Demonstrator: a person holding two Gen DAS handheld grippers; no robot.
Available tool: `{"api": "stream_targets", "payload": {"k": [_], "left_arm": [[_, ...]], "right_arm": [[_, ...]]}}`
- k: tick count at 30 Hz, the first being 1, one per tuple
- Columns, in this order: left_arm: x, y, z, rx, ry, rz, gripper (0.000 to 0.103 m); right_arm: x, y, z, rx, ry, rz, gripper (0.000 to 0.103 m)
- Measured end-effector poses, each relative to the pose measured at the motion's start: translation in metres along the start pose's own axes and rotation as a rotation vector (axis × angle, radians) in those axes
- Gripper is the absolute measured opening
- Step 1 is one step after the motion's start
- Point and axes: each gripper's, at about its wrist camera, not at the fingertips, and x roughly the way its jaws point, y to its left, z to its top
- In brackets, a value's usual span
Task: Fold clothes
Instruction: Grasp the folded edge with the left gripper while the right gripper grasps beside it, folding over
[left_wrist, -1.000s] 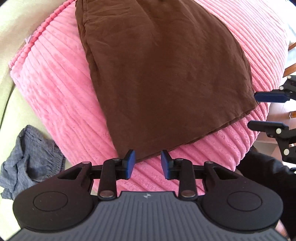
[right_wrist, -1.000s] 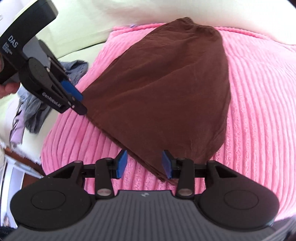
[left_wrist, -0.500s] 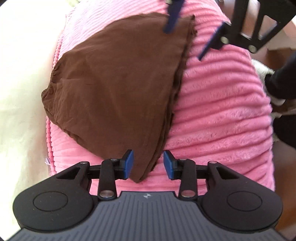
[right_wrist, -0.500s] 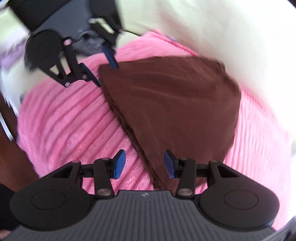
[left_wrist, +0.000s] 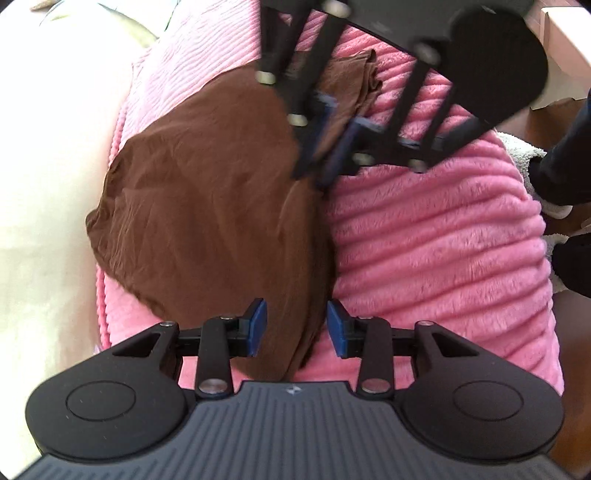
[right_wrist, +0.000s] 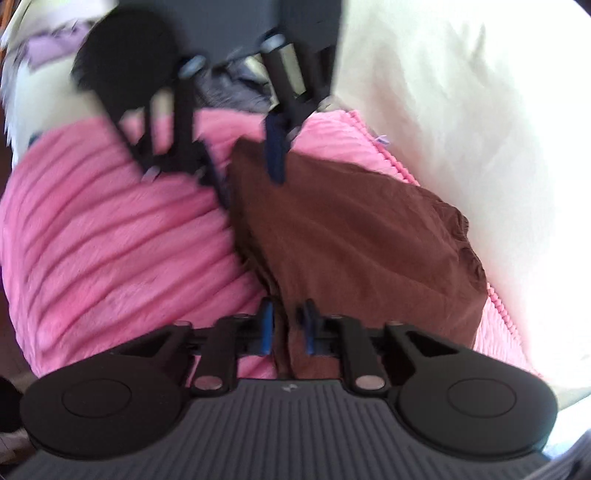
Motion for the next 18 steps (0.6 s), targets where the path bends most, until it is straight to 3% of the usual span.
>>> {"api": "stream_targets", "payload": {"k": [6,10,11,12,13,15,17,18], "left_arm": [[0.013,-0.008,0.006,0.060,-0.010,0.044,0.053],[0.017,-0.013,0.001,0.094,-0.013,0.061,0.052],[0.018,-0.013,-0.001,0.100,-0.011,0.064,0.048],[0.020,-0.012,-0.003,0.109,-0.007,0.068,0.030],[0.020,-0.012,-0.004,0.120,0.001,0.074,0.026],[0.019,-0.002,-0.005,0.115,0.000,0.060,0.026],[0.014,0.011,-0.003,0.071,-0.009,0.035,0.024],[0.012,0.017,-0.002,0.054,-0.013,0.029,0.021]], "right_arm": [[-0.006,-0.025,0.004,0.090,-0.025,0.034,0.010],[-0.005,-0.033,0.001,0.147,-0.027,0.034,0.010],[-0.004,-0.034,0.000,0.154,-0.026,0.037,0.010],[-0.003,-0.034,-0.001,0.158,-0.021,0.044,0.010],[-0.003,-0.032,-0.003,0.159,-0.008,0.046,0.011],[-0.009,-0.024,-0.010,0.139,0.019,0.043,0.033],[-0.017,-0.013,-0.018,0.107,0.032,0.030,0.044],[-0.021,-0.006,-0.022,0.088,0.035,0.035,0.044]]}}
